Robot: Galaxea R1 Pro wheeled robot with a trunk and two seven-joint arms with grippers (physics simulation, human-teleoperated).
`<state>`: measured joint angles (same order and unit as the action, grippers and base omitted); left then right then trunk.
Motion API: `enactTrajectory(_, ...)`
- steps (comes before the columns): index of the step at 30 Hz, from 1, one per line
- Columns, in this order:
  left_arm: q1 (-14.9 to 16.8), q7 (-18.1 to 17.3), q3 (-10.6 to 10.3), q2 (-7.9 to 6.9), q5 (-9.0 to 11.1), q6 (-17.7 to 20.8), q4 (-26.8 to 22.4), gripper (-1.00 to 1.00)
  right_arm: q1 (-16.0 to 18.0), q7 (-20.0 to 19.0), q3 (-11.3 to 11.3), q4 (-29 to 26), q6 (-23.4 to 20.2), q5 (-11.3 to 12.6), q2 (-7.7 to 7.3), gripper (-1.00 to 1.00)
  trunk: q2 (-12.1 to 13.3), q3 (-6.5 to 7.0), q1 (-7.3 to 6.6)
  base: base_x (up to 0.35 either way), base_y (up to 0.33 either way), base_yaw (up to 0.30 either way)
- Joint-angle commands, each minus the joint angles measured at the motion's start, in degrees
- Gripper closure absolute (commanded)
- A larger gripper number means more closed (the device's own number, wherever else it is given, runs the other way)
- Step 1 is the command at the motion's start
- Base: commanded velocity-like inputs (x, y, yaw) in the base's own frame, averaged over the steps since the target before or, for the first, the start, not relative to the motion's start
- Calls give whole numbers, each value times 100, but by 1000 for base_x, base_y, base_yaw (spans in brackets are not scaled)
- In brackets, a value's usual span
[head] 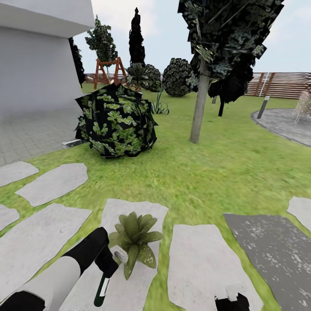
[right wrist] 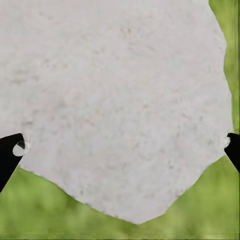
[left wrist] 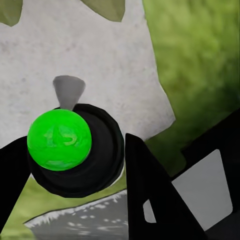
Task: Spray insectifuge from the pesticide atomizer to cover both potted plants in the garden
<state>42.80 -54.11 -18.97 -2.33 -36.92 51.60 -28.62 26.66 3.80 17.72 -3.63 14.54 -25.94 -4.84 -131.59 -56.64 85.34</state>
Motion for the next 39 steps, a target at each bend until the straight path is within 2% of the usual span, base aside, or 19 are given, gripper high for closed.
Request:
enactTrajectory(1,0,-56,-19,-5,-52,8,-21,100,6,24,41,11,23,-60,0,-100,-2,-5,-3,-234,227,-238)
enactTrajectory(7,55,-50,-19,-15,-59,43,-392,100,6,24,39,11,23,-59,0,-100,-2,-5,-3,-234,227,-238)
enactTrajectory(8,196,-65,-21,-28,-49,61,-402,100,6,24,40,11,23,-60,0,-100,-2,-5,-3,-225,234,-238)
enactTrajectory(9,572,-484,-39,-82,-87,71,-400,100,6,24,40,11,23,-61,0,-100,-2,-5,-3,-195,247,-229)
enactTrajectory(10,721,-700,-52,-93,-120,70,-399,100,6,24,41,11,23,-61,0,-100,-2,-5,-3,-188,252,-213)
enactTrajectory(12,921,-868,-68,-92,-161,70,-394,100,6,24,44,11,23,-61,0,-100,-2,-5,-3,-157,270,-185)
enactTrajectory(16,1095,-916,-86,-99,-156,76,-316,100,6,24,47,11,30,-67,-9,-100,-2,-5,-3,5,293,-56)
enactTrajectory(27,1005,-910,-122,-78,-164,70,-309,100,6,24,47,11,32,-69,-9,-100,-2,-5,-3,200,269,0)
enactTrajectory(32,994,-923,-652,-109,-173,61,-296,100,6,24,47,11,24,-62,0,-100,-2,-5,-3,213,260,0)
enactTrajectory(34,988,-966,-732,-101,-168,39,-292,100,6,24,47,11,23,-61,0,-100,-2,-5,-3,189,244,-7)
enactTrajectory(36,986,-1276,-752,-103,-187,14,-267,100,6,24,47,11,23,-61,0,-100,-2,-5,-3,158,202,-115)
enactTrajectory(38,984,-1456,-760,-105,-293,3,-261,100,6,24,46,11,23,-61,0,-100,-2,-5,-3,145,158,-225)
enactTrajectory(39,978,-1496,-762,-94,-421,1,-259,100,6,24,47,11,23,-61,0,-100,-2,-5,-3,81,69,-256)
